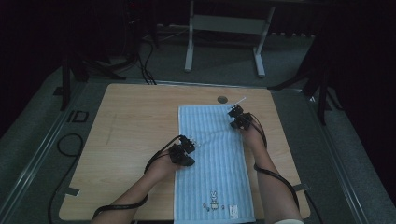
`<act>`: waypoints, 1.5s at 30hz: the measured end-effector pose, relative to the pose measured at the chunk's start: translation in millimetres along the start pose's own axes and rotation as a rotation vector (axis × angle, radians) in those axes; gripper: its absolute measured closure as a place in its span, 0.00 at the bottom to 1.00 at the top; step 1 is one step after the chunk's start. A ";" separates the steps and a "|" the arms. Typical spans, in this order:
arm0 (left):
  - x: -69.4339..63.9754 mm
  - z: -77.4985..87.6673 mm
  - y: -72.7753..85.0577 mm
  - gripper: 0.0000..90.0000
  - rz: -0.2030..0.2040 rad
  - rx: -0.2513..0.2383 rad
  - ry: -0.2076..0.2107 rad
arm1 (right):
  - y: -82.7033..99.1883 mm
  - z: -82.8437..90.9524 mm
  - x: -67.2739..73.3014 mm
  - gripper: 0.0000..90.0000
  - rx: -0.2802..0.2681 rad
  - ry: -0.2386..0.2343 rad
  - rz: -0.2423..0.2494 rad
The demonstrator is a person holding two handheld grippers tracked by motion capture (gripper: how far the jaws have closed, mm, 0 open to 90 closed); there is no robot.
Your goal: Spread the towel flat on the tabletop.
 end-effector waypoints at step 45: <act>93.2 8.7 -27.9 0.78 0.193 -0.069 -0.187 | 63.5 35.2 9.3 0.98 -0.071 -0.097 -0.063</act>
Point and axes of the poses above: each handheld gripper's, and its own axes: z roughly backward along the jaws, y roughly out of its underside, x roughly to its left, the point moved 4 cm from there along -z, roughly forward along the jaws, and after that the axes turned 9 degrees about -z, right-handed, at the moved point
